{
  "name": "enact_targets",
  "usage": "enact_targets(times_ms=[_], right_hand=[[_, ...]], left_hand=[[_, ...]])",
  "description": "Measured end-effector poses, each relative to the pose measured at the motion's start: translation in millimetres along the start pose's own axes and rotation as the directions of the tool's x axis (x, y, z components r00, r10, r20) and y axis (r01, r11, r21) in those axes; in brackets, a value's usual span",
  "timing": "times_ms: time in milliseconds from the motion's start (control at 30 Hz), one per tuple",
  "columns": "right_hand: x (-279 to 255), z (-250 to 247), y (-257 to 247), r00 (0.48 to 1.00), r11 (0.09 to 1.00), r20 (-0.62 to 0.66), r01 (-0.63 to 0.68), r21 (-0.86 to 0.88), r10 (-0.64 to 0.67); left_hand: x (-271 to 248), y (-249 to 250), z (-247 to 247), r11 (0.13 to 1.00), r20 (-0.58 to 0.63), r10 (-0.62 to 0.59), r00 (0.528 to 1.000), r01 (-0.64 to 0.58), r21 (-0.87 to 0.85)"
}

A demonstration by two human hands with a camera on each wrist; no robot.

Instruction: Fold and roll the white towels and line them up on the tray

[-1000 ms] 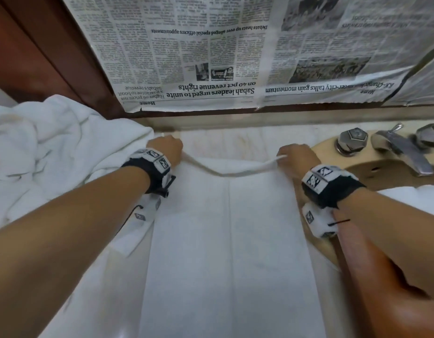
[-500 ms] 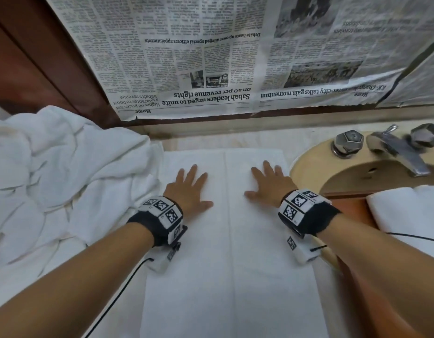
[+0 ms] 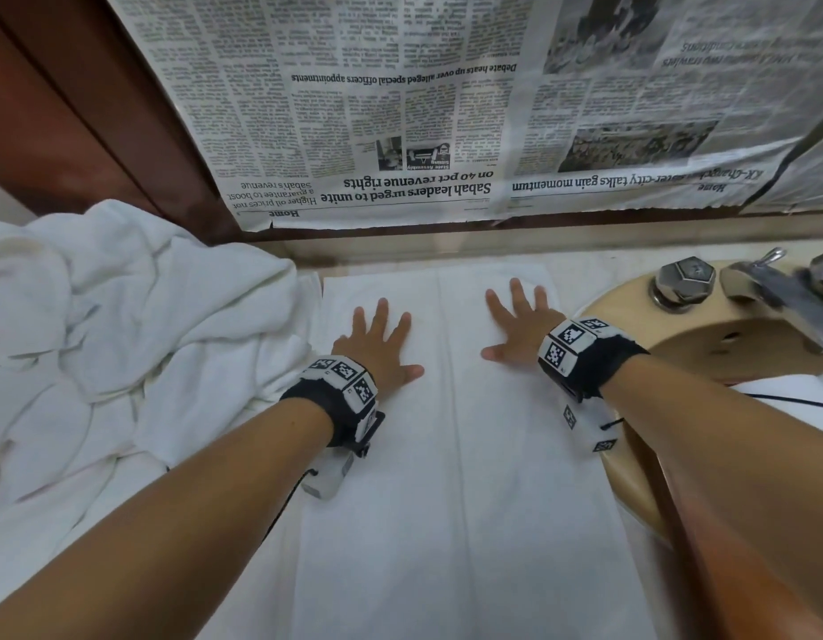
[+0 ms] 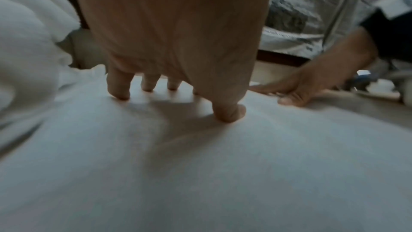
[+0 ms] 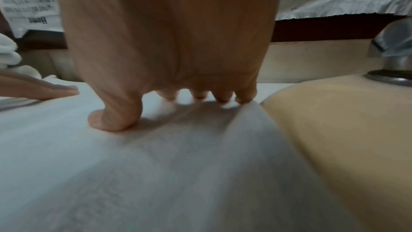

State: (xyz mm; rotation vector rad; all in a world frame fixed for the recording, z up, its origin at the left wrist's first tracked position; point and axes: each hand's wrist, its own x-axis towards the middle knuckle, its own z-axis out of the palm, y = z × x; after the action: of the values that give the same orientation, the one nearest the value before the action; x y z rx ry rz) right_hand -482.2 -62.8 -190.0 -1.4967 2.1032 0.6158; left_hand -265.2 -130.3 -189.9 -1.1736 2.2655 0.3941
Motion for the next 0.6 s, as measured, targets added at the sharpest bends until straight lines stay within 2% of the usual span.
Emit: enact_targets(times_ms=[133, 300, 467, 600], right_hand=[[1, 1, 5, 0.999, 1.0, -0.026, 0.021, 0.001, -0.021], [2, -5, 11, 0.999, 0.998, -0.009, 0.046, 0.044, -0.045], [4, -13, 25, 0.996, 0.994, -0.086, 0.012, 0.11, -0.003], [10, -9, 46, 0.999, 0.991, -0.042, -0.019, 0.131, 0.025]], left_hand=[[0, -18, 3, 0.996, -0.012, 0.039, 0.999, -0.038, 0.083], [1, -35, -9, 0.996, 0.029, 0.058, 0.998, -0.06, 0.071], [-3, -51, -15, 0.986, 0.019, -0.057, 0.998, 0.053, 0.161], [-2, -64, -15, 0.988, 0.071, -0.07, 0.995, 0.059, 0.145]])
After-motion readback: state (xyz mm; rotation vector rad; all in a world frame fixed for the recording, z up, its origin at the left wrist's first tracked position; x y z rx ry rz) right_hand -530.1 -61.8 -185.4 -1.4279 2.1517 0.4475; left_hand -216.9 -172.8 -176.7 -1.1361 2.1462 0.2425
